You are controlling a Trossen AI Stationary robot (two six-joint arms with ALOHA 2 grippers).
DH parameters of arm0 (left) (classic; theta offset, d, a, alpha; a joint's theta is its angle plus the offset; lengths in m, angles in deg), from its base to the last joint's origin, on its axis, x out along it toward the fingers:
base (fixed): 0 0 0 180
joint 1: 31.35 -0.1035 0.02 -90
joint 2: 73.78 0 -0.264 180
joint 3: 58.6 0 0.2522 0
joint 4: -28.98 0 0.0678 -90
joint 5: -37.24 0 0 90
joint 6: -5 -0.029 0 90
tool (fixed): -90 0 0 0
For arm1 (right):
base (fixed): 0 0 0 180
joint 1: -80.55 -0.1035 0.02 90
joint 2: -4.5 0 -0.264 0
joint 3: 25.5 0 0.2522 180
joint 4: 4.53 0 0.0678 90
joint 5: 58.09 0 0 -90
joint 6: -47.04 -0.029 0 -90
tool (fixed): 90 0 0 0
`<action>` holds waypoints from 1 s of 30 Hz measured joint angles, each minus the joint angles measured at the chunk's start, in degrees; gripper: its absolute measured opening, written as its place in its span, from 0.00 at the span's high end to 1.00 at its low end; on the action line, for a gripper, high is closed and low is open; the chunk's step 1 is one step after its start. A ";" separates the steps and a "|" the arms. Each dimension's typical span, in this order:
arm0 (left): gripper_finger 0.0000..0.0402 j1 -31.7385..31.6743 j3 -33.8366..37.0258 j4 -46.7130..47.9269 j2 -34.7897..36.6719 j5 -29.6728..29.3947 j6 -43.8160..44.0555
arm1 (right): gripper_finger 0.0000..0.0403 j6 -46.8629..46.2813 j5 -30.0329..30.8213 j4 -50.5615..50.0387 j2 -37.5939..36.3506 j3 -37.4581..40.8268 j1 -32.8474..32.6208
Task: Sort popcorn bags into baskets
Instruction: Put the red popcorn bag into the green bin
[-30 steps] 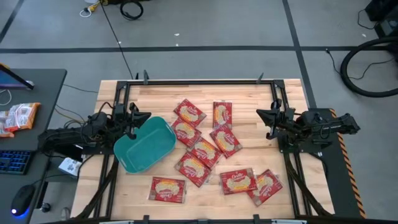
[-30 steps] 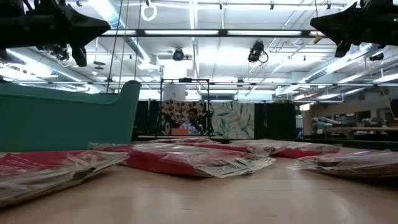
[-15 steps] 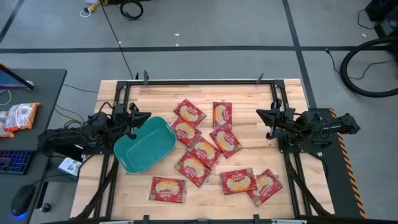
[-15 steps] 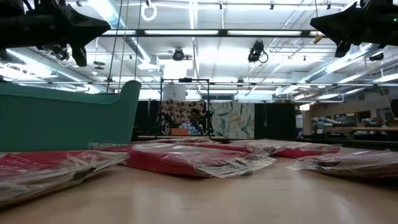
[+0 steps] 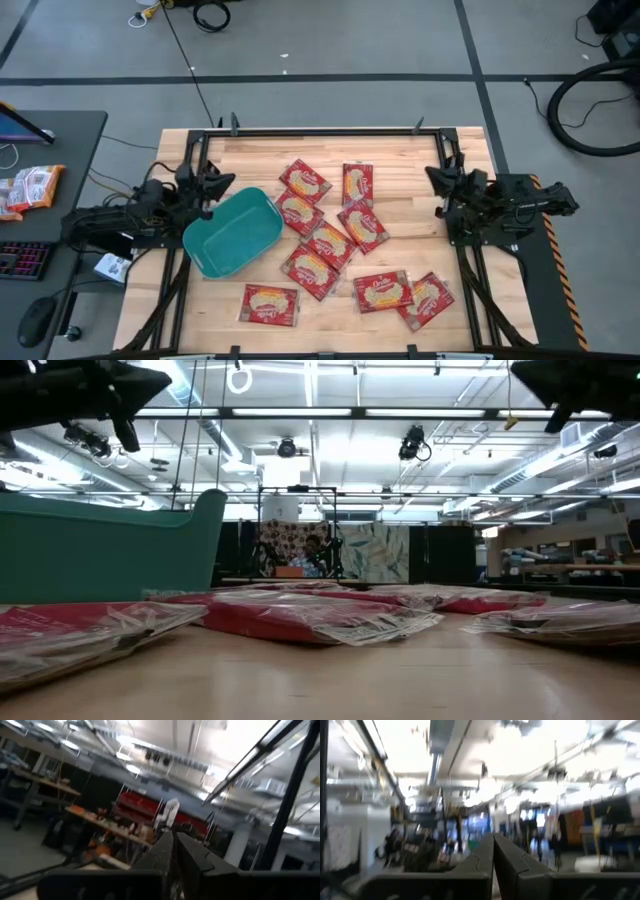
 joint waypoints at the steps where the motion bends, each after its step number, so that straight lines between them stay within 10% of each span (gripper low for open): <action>1: 0.93 0.01 0.00 -1.53 0.00 -0.31 0.46 | 0.96 1.01 0.04 1.95 0.00 -0.02 0.02; 16: 0.93 0.00 -2.72 -3.43 -1.71 4.27 0.19 | 0.96 -7.68 1.25 6.53 1.00 -0.02 0.13; 30: 0.93 0.00 -24.44 21.86 -28.51 4.98 -3.08 | 0.95 -8.95 3.21 -18.20 12.87 -15.88 0.13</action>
